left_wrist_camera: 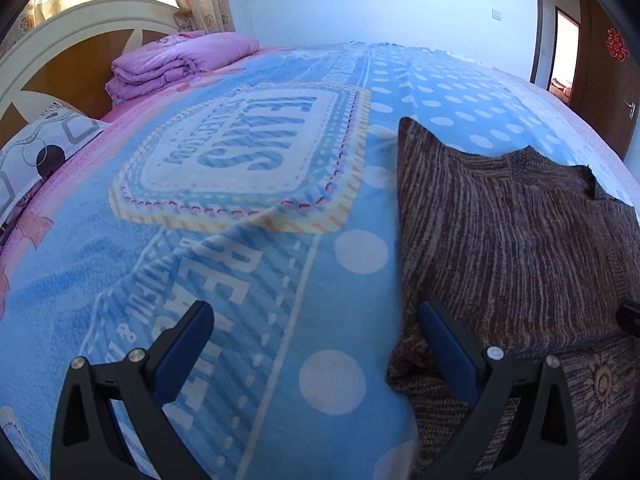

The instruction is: Fold small clothes

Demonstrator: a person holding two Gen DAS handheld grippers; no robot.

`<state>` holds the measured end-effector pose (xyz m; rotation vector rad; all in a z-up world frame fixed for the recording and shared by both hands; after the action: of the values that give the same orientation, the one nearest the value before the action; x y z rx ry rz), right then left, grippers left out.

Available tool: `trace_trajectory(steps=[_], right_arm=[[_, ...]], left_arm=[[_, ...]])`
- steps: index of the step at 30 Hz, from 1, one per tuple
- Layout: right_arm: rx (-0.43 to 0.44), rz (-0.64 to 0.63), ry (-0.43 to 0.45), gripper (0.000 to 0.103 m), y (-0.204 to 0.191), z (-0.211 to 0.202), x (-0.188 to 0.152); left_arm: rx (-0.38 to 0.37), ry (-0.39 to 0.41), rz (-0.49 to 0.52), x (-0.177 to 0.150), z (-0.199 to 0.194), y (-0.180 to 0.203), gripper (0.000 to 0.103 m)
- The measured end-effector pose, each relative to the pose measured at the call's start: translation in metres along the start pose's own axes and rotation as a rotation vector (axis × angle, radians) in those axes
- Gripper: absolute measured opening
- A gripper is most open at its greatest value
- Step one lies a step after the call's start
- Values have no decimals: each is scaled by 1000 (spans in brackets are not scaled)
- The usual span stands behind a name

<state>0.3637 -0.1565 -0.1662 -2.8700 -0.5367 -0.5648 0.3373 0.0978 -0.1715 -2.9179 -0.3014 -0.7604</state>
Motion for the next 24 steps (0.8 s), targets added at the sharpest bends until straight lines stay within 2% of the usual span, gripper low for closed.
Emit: trace_trajectory(steps=[3, 5, 6, 12, 16, 19, 24], right_arm=[[8, 14, 44, 17, 1, -13, -9], [4, 42, 69, 46, 4, -22, -18], [13, 55, 74, 51, 6, -26, -23], [13, 58, 91, 52, 11, -63, -68], [15, 92, 54, 52, 26, -74, -96], [-25, 112, 49, 52, 36, -73, -112], [-22, 157, 52, 53, 43, -65, -125]], left_arm=[[14, 2, 0, -1, -1, 2, 103], [21, 2, -11, -4, -3, 0, 103], [22, 6, -19, -4, -3, -2, 103], [-14, -24, -44, -1, 3, -8, 103], [-9, 26, -20, -8, -13, -4, 103], [-33, 32, -13, -20, -25, -5, 103], [-26, 48, 4, -38, -39, -4, 103]])
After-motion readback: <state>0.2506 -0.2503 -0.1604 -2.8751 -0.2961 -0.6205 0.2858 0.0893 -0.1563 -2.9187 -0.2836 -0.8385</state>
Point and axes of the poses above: each gripper's, at about its wrist camera, not at the fingertips, and z roughly the way its jaws point, y to its right, x to its top, the point moved 1 cm from there along z, roughly the way its jaws point, and after that the axes turned 11 degrees about -y, right-handed, at the moved point
